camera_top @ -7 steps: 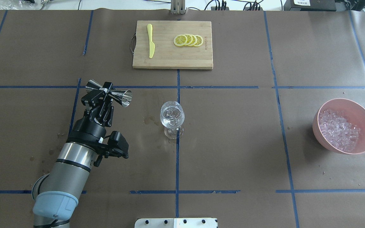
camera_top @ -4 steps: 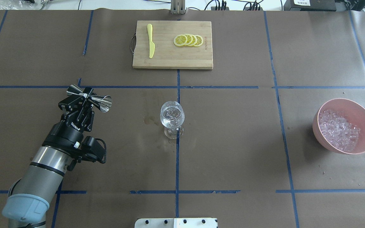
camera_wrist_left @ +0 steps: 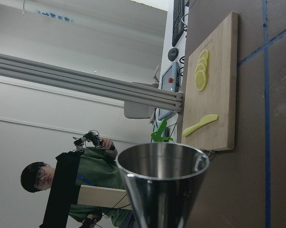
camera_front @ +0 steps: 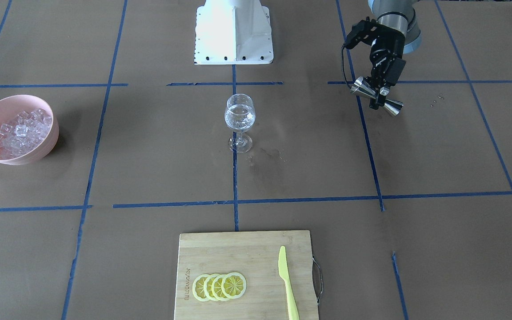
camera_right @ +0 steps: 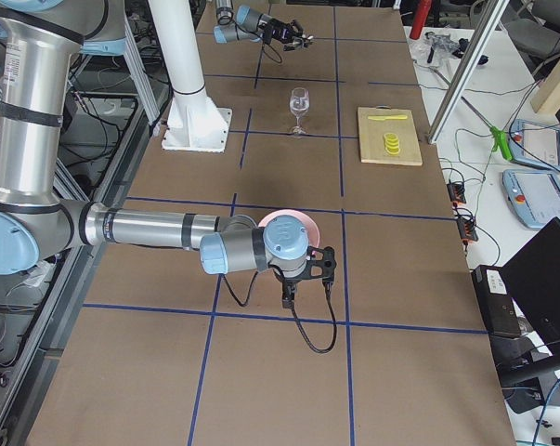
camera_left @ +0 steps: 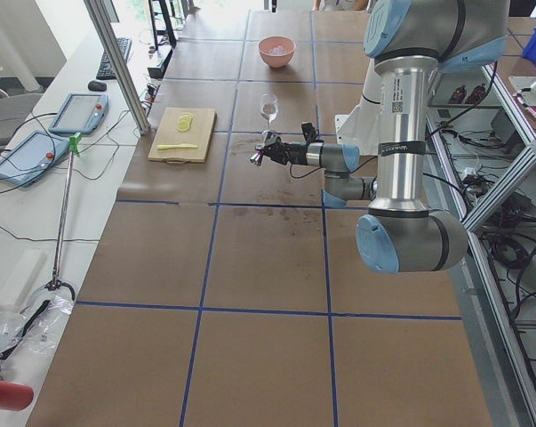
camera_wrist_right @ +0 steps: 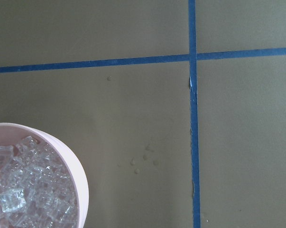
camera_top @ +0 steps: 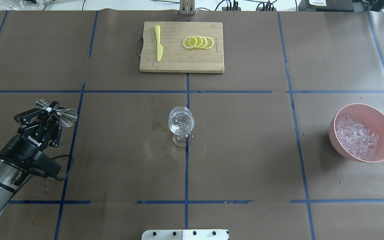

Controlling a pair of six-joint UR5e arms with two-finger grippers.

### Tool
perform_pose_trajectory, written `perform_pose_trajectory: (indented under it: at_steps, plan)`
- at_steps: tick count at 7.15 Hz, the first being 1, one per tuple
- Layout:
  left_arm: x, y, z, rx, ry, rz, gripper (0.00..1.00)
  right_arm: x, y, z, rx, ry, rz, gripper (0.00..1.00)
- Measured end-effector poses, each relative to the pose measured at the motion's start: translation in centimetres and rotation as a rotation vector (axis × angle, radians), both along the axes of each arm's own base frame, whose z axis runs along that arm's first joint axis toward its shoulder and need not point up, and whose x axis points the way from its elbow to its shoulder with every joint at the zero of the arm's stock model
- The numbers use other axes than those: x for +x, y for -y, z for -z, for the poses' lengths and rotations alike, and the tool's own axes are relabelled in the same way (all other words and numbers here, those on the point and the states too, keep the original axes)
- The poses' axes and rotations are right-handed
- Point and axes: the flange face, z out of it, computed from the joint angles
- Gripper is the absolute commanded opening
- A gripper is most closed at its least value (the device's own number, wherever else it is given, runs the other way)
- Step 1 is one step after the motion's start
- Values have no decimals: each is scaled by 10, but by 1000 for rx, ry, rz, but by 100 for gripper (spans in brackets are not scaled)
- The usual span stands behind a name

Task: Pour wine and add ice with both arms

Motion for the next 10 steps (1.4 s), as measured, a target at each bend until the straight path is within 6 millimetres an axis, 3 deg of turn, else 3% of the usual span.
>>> perform_pose_trajectory:
  at_steps: [4, 7, 10]
  plan:
    - [-65, -11, -68, -152, -246, -96, 0, -1, 0, 1, 2, 2, 2, 100]
    - [-82, -17, -135, -308, -437, -147, 0, 0, -1, 0, 2, 2, 1, 100]
    - [-87, -19, -174, -471, -697, -149, 0, 0, -1, 1, 4, 2, 2, 100]
